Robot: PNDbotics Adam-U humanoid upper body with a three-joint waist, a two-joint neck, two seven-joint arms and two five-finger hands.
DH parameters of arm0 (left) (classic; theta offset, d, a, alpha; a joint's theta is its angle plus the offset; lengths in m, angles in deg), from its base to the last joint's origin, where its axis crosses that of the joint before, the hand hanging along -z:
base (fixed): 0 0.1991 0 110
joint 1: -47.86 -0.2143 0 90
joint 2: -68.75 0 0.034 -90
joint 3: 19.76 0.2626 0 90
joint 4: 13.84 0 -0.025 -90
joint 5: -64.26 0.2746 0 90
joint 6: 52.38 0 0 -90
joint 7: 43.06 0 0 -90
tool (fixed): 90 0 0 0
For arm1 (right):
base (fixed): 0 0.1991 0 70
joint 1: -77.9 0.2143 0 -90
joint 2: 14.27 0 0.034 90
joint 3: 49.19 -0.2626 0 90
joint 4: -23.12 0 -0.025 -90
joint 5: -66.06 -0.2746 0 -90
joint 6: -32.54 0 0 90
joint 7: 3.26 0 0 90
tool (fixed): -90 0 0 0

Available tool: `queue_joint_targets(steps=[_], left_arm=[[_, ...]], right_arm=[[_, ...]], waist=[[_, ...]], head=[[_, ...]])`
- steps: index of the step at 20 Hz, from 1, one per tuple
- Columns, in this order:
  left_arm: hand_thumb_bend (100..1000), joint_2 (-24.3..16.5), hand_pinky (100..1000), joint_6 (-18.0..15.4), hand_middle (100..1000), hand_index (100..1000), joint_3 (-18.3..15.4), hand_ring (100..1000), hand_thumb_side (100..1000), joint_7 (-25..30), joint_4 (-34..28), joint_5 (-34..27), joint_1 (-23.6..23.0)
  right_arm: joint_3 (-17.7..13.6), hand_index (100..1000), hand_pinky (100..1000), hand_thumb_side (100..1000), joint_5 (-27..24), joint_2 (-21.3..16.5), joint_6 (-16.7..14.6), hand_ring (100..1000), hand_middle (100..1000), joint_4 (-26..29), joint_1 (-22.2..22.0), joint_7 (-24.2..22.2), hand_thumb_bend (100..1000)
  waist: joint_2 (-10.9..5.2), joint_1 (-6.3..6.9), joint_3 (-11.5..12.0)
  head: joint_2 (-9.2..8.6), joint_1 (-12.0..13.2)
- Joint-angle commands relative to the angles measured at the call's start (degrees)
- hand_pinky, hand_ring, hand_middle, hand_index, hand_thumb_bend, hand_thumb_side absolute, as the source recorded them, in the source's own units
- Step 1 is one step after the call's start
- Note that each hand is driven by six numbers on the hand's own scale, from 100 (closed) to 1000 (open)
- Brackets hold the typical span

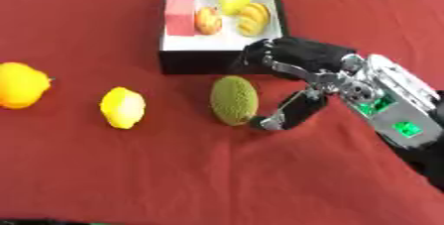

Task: Pick up objects on the table and place them in the box.

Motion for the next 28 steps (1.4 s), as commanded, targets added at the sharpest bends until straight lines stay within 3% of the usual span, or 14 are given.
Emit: queue_joint_targets(steps=[1, 8, 22, 28], left_arm=[[574, -1.17, 763, -0.08, 804, 842, -0.29, 865, 631, 0.14, -0.73, -0.31, 0.7], [572, -0.92, 763, -0.11, 804, 837, -0.34, 865, 633, 0.14, -0.68, -0.52, 0.58], [566, -0.63, 763, -0.16, 800, 828, -0.45, 866, 634, -0.06, -0.73, -0.72, 0.48], [564, -0.64, 763, -0.12, 798, 826, -0.43, 866, 634, -0.08, -0.64, -0.74, 0.53]], right_arm=[[-0.19, 830, 783, 225, 1.77, 0.1, -0.25, 773, 750, -1.73, 1.47, 1.44, 524], [0.34, 826, 777, 213, 3.93, 1.52, -0.71, 767, 745, -5.83, 2.59, 3.2, 518], [1.82, 801, 758, 217, 5.0, 3.44, -2.52, 756, 712, -10.75, 3.63, 1.09, 511], [1.93, 736, 750, 149, 4.24, 3.66, -2.87, 736, 625, -11.42, 3.82, -0.33, 477]], waist=[[-0.76, 0.39, 0.22], [-0.35, 0.36, 0.55], [-0.08, 0.23, 0.95], [-0.09, 0.22, 0.94]], head=[[-0.99, -0.26], [-1.35, -0.6], [-1.12, -0.89], [-0.9, -0.86]])
